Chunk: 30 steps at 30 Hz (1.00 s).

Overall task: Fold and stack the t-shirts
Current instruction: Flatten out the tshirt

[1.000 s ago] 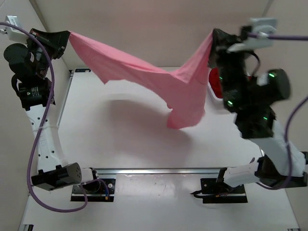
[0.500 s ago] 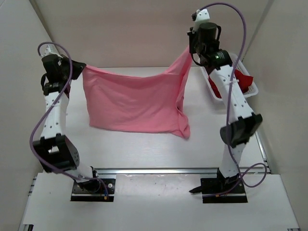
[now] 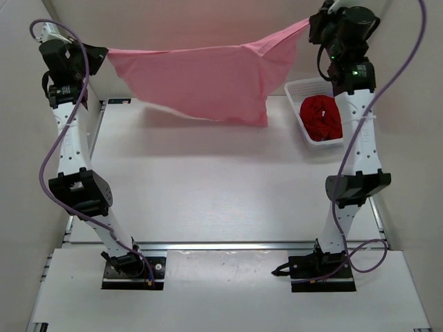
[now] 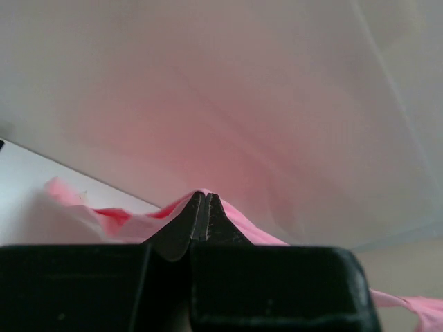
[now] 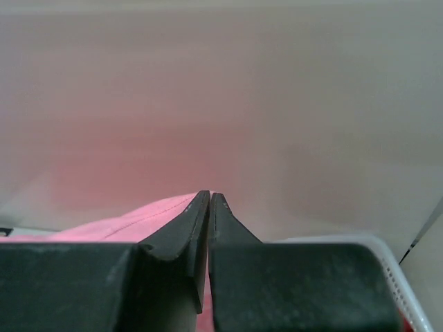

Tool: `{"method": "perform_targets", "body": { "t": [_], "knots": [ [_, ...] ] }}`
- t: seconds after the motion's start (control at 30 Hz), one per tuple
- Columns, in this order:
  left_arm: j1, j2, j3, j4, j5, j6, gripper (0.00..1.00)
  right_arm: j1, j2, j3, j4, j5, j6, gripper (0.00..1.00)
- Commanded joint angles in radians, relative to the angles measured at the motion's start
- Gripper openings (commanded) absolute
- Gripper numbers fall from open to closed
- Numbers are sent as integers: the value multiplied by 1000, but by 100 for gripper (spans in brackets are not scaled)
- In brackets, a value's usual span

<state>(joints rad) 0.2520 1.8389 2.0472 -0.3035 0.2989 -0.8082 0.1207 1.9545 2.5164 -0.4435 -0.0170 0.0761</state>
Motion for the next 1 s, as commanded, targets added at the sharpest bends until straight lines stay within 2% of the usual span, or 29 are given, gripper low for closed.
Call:
{"method": "perform_targets", "body": {
  "t": [0.0, 0.07, 0.1, 0.13, 0.2, 0.23, 0.27, 0.33, 0.4, 0.5, 0.63, 0.7, 0.87, 0.97],
  "knots": [
    [36, -56, 1, 10, -6, 10, 0, -9, -91, -10, 40, -2, -2, 0],
    [30, -73, -30, 20, -9, 18, 0, 16, -124, -100, 26, 49, -10, 0],
    [30, -90, -65, 32, -6, 21, 0, 25, -168, -251, 29, 67, -10, 0],
    [32, -101, -106, 32, -9, 36, 0, 30, -228, -314, 40, 87, -7, 0],
    [23, -185, -278, 59, -39, 58, 0, 56, -337, -640, 144, 139, -9, 0],
    [9, -214, -338, 94, -79, 78, 0, 60, -414, -716, 190, 141, 2, 0],
    [6, -312, -514, 125, -116, 104, 0, 63, -498, -904, 206, 161, 42, 0],
    [-8, -399, -623, 145, -148, 118, 0, 71, -546, -1008, 203, 158, 76, 0],
    [0, -479, -827, 155, -164, 124, 0, 83, -615, -1178, 169, 215, 86, 0],
    [12, -596, -1049, 138, -175, 153, 0, 63, -721, -1356, 95, 172, 138, 1],
    [24, -711, -1280, 95, -216, 190, 0, 102, -822, -1585, 3, 124, 163, 0],
    [24, -751, -1404, 95, -215, 196, 0, 97, -864, -1697, -50, 59, 177, 1],
    [30, -826, -1579, 41, -176, 217, 0, 71, -959, -1829, -159, -105, 197, 0],
    [32, -865, -1602, 15, -161, 244, 0, 57, -1008, -1861, -198, -164, 215, 0]
  ]
}}
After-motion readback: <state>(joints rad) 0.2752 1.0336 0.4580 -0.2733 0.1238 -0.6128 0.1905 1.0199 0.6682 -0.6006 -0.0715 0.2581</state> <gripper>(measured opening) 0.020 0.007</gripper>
